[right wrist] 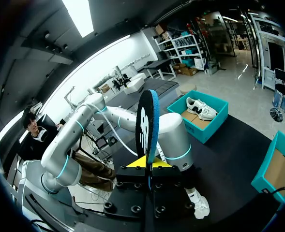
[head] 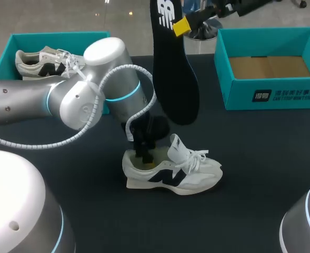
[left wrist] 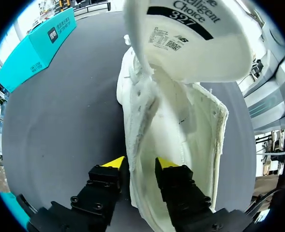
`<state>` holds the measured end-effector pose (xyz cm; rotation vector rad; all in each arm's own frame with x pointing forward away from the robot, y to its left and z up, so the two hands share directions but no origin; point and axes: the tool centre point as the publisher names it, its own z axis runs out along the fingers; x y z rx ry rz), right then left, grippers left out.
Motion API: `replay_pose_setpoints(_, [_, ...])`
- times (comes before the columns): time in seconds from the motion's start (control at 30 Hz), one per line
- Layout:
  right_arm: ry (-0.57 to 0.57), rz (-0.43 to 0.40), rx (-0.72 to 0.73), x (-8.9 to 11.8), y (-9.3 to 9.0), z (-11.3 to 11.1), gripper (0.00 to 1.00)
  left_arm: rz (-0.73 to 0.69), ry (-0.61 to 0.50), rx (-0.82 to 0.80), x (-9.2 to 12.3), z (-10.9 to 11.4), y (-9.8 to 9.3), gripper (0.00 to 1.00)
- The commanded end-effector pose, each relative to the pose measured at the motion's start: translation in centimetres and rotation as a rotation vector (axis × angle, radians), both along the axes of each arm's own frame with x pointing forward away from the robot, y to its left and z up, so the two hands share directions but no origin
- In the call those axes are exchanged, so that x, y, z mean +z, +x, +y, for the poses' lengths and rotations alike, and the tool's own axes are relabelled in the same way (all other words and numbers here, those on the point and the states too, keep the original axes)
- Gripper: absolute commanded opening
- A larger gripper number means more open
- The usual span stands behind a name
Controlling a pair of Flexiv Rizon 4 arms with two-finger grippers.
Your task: Take the shoe out of the shoebox, open the shoe tongue, remove and reinsert the insole, then place the shoe into the shoebox
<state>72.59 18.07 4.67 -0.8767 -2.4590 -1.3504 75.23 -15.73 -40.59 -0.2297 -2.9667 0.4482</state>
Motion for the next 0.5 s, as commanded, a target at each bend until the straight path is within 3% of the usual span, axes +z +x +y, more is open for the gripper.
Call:
replay_pose_setpoints(0.03, [-0.002,0.002,0.000,0.01,0.12,0.15,0.00,0.004,-0.002,-0.003,-0.07,0.11,-0.04,0.00])
replay_pose_setpoints(0.5, [-0.002,0.002,0.000,0.01,0.12,0.15,0.00,0.042,-0.033,-0.062,0.09,-0.52,0.03,0.00])
